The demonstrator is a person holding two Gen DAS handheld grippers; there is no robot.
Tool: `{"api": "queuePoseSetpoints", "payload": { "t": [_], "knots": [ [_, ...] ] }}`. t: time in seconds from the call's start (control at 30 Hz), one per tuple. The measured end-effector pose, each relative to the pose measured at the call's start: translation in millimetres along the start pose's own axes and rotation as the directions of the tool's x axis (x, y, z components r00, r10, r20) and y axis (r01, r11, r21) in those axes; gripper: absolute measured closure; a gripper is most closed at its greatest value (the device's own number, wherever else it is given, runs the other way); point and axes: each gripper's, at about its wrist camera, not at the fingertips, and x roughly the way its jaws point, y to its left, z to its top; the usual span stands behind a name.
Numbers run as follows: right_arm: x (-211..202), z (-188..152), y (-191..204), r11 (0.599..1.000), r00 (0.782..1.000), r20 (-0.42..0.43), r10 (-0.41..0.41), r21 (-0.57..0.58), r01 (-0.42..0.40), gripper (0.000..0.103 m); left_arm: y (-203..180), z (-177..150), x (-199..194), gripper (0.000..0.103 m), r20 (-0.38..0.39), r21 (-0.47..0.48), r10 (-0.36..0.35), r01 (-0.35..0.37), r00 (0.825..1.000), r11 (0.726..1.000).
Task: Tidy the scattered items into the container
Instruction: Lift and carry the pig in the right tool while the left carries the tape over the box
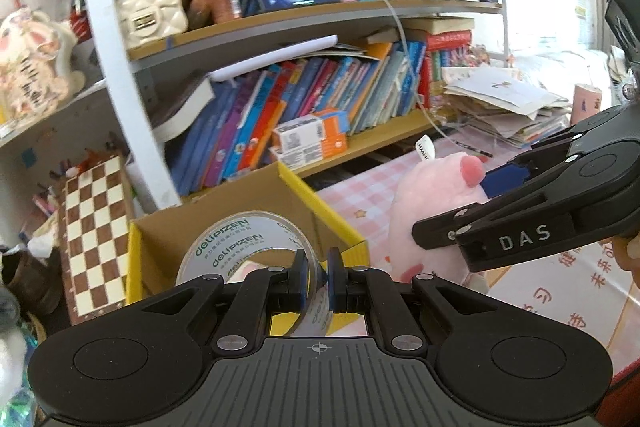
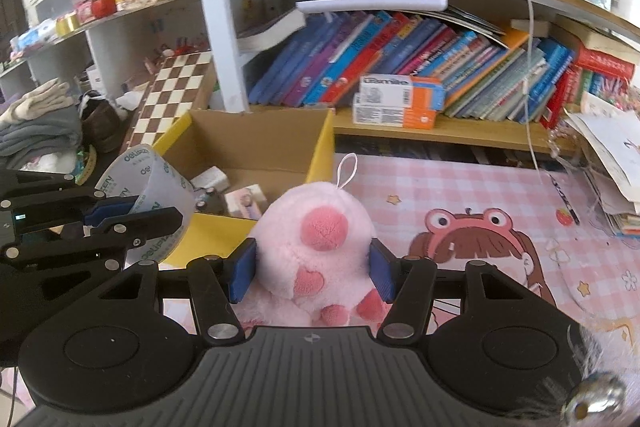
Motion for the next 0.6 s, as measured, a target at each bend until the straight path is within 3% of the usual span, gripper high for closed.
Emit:
{"api": "queuePoseSetpoints", "payload": {
  "t": [0.6],
  "knots": [
    [13.0, 33.8, 35.0, 0.992, 0.999, 0.016, 0.043, -0.119, -0.04, 0.047, 44.8, -2.7, -2.6, 0.095, 0.034, -0.089, 0.07, -0.067, 0.997, 0.994]
  ]
}}
